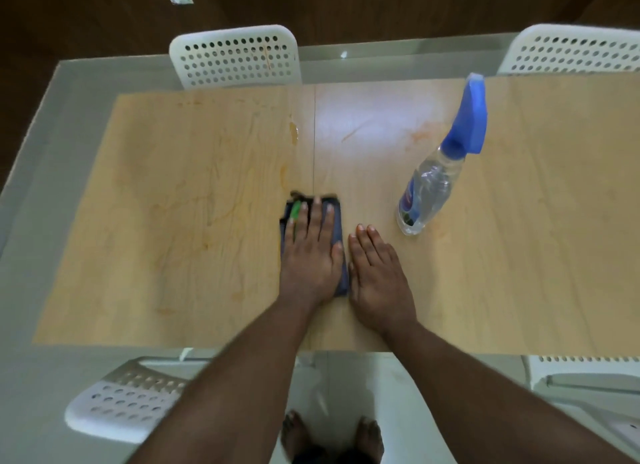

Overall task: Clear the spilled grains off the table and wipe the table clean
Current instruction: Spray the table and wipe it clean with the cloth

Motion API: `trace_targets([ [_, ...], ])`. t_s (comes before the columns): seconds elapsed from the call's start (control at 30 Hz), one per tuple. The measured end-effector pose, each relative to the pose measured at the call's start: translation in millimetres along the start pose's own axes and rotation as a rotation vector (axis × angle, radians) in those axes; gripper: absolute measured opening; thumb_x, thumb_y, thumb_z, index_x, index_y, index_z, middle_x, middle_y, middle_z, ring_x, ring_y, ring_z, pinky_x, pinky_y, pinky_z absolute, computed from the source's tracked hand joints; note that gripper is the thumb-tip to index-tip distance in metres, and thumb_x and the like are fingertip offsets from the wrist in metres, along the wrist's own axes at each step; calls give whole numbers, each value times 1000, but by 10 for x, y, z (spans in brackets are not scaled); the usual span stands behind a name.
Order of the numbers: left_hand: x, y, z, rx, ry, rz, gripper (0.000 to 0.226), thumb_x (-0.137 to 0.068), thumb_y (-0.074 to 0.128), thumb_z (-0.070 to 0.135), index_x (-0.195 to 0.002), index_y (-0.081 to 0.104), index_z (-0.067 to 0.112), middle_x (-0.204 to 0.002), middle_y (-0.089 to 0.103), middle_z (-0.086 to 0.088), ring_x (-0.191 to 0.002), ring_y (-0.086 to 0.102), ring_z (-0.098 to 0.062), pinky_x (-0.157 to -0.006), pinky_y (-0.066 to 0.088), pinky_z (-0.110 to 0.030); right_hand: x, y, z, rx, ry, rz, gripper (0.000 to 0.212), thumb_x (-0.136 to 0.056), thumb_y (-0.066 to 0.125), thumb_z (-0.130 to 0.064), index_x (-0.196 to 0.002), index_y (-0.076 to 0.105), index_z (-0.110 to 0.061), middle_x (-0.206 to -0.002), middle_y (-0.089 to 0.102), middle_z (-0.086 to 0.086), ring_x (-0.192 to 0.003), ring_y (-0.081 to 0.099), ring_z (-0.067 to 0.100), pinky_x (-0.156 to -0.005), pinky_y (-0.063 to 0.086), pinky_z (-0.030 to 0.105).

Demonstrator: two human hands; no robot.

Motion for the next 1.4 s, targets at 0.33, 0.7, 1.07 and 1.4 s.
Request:
trace_targets([
  [0.33,655,-14,7,-3,63,-55,74,-107,27,44,-169,-3,19,-177,-11,-4,-163,-7,-24,-129,15,-53,-22,-65,-33,-8,21,-15,59,-110,33,-30,-167,26,-16,-176,17,1,-163,1,13,-132,12,39],
  [0.7,-498,-42,-308,-22,52,-16,73,-105,14,47,-168,-12,20,-176,-16,-3,-162,-14,-23,-131,6,-49,-1333,-127,-127,-89,139,37,56,-107,36,-29,-160,42,-13,-171,32,5,-161,19,19,-131,18,38],
  [1.07,-2236,-242,-596,-33,115,8,73,-104,16,50,-169,3,20,-177,1,-4,-163,0,-27,-131,2,-48,-2127,-116,-76,3,258,116,57,-109,39,-28,-164,33,-17,-173,27,4,-162,14,17,-131,12,35],
  [1.4,-1885,-256,-542,31,131,-18,71,-106,11,47,-168,-10,20,-176,-15,-4,-162,-14,-24,-132,3,-48,-2183,-97,-46,54,244,53,60,-111,21,-41,-168,20,-21,-177,11,2,-163,1,16,-131,14,42],
])
Point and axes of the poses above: each hand's wrist, its own x-axis away from the middle knuckle, its own y-axis out of the palm, z = x × y, the point moved 1 cm from there along -x, towards the middle knuckle
